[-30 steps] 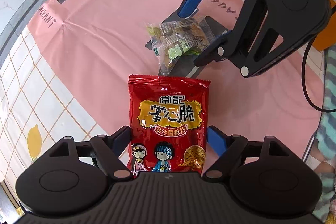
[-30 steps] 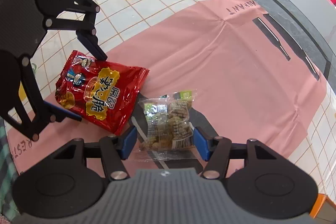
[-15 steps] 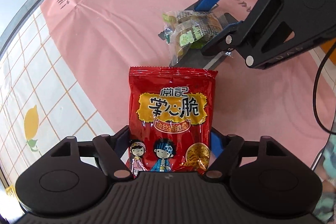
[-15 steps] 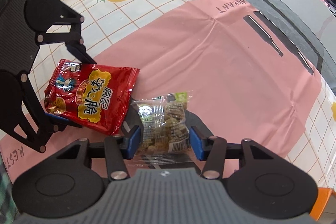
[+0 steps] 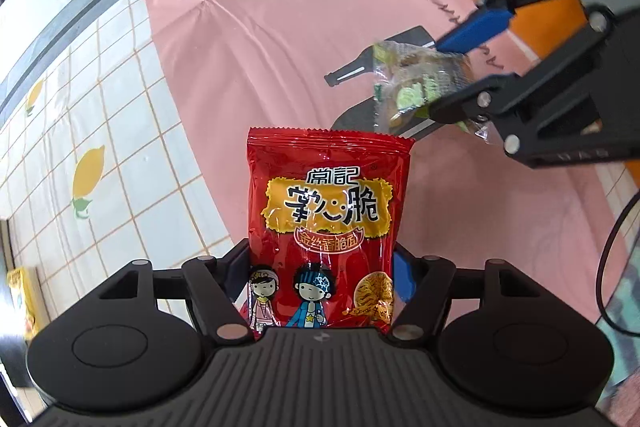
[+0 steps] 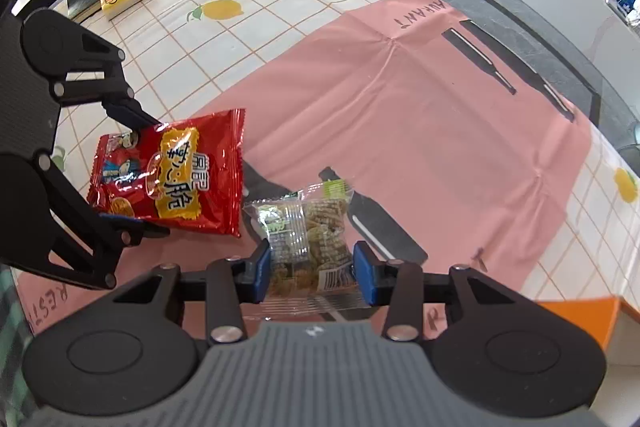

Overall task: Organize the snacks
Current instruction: 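Carry the red crisp bag and small snack bag over the orange box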

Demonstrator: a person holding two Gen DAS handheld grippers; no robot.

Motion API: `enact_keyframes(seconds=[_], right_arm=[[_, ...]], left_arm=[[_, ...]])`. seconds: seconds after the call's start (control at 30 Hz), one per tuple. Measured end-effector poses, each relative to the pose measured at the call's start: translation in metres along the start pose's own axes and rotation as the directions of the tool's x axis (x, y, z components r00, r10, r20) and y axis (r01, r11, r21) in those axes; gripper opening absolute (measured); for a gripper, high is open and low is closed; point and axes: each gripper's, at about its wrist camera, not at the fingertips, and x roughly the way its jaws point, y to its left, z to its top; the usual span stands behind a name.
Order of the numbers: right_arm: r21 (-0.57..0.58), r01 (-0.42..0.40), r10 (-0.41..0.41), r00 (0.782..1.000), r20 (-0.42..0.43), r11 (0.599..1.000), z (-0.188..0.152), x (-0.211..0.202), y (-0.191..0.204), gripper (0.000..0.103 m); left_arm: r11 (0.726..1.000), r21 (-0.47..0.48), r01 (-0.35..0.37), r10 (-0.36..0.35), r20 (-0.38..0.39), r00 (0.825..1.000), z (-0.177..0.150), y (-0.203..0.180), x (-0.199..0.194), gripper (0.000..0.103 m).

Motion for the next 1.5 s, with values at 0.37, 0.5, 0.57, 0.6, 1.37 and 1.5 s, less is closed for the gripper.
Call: enact_keyframes(seconds=[0.37, 0.5, 0.57, 0.6, 1.37, 1.5], right_arm=[[0.074, 0.034, -0.039, 0.997, 0.06, 0.997, -0.041, -0.093, -0.004, 0.033], [0.094, 0.062, -0.07, 0.993, 0.09, 0.994, -0.064, -0.127, -0.009, 0.032], [0.104, 0.083, -0.094, 0.991, 0.1, 0.991, -0.074, -0.142, -0.014, 0.032], [0.113, 0.095, -0.107, 0.989, 0.103, 0.989, -0.081, -0.149, -0.019, 0.032], [0.335, 0.224, -0.223, 0.974, -0.04, 0.915, -0.23, -0.162, -0.142, 0.031], [0.328, 0.22, -0.217, 0.975, -0.046, 0.919, -0.24, -0.146, -0.15, 0.031]], left_arm=[[0.998, -0.063, -0.001, 0.005, 0.066, 0.998, 0.0, -0.037, -0.072, 0.079], [0.999, -0.037, -0.003, 0.007, 0.111, 0.994, 0.008, -0.073, -0.099, 0.079], [1.0, -0.013, 0.0, 0.001, 0.126, 0.992, 0.017, -0.092, -0.108, 0.079], [1.0, -0.001, 0.002, -0.002, 0.131, 0.991, 0.02, -0.1, -0.112, 0.079], [0.935, 0.354, 0.008, -0.063, 0.146, 0.987, 0.155, -0.271, -0.089, 0.079], [0.924, 0.383, -0.012, -0.037, 0.121, 0.992, 0.168, -0.281, -0.06, 0.079]])
